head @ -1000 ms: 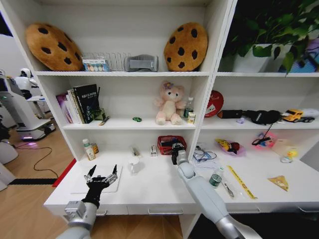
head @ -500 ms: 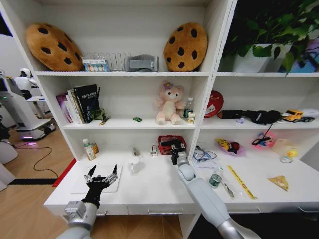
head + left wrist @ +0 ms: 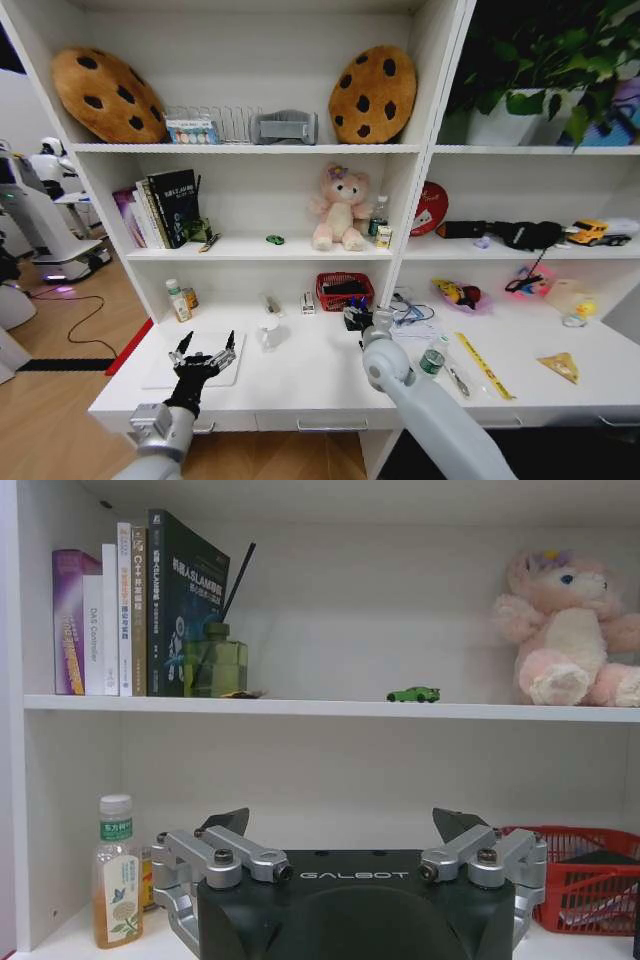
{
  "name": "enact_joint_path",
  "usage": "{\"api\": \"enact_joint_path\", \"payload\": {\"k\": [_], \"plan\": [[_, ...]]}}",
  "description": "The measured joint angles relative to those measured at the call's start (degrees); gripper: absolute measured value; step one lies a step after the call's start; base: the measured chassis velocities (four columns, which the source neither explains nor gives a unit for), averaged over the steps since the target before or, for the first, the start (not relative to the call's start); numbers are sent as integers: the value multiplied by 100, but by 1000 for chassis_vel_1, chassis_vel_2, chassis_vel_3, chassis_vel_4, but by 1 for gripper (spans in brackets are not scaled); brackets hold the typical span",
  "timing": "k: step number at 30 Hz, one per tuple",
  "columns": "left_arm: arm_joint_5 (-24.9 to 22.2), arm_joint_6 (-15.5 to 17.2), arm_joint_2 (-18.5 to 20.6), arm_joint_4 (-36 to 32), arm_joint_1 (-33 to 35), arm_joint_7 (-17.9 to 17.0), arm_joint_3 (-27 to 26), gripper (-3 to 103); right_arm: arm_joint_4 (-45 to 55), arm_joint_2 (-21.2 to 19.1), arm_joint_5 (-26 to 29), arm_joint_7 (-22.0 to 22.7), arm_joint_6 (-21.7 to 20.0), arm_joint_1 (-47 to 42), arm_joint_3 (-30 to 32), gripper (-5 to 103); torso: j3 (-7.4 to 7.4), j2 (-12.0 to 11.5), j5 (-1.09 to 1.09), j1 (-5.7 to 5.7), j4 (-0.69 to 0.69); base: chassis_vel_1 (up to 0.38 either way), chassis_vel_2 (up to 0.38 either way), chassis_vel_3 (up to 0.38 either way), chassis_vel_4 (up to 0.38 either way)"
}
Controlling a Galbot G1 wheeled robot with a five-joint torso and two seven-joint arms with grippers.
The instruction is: Organize the objects on the table.
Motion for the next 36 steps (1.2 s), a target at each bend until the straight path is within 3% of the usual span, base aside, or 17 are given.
{"api": "enact_joint_path", "payload": {"k": [3,5,7,8,9,10,12,20,29,31,33,34,36], "plan": [[0,0,0,0,0,1,0,100,40,-126,163,-111,-277,-154,180,100,0,0,-1,0,0,0,0,0,0],[0,0,0,0,0,1,0,100,-4,-261,357,-529,-715,-325,453,100,0,0,0,0,0,0,0,0,0],[0,0,0,0,0,1,1,100,-60,-288,382,-765,-827,-357,536,100,0,0,0,0,0,0,0,0,0],[0,0,0,0,0,1,0,100,-217,-322,444,-1418,-935,-387,706,100,0,0,0,0,0,0,0,0,0],[0,0,0,0,0,1,0,100,-345,-326,449,-1748,-957,-380,768,100,0,0,-1,0,1,0,0,0,0],[0,0,0,0,0,1,0,100,-345,-326,449,-1748,-957,-380,768,100,0,0,-1,0,1,0,0,0,0],[0,0,0,0,0,1,1,100,-685,-296,194,-2340,-965,-289,793,100,0,0,1,0,1,0,0,0,0],[0,0,0,0,0,2,0,100,-1393,-86,-292,-2677,-944,-77,558,100,1,-1,-1,1,1,0,0,0,0],[0,0,0,0,0,2,0,100,-1670,68,-429,-2735,-921,-2,391,98,1,-1,-1,1,1,0,0,0,0],[0,0,0,0,0,2,0,100,-1759,129,-444,-2738,-915,58,349,88,1,-1,-1,1,1,0,0,0,0],[0,0,0,0,0,2,0,100,-1788,153,-453,-2736,-913,80,331,88,1,-1,-1,1,1,0,0,0,0],[0,0,0,0,0,2,0,100,-1817,181,-457,-2720,-910,103,310,77,1,-1,-1,1,1,0,0,0,0],[0,0,0,0,0,2,0,100,-1840,202,-458,-2701,-907,123,294,72,1,-1,-1,2,1,0,0,0,0]]}}
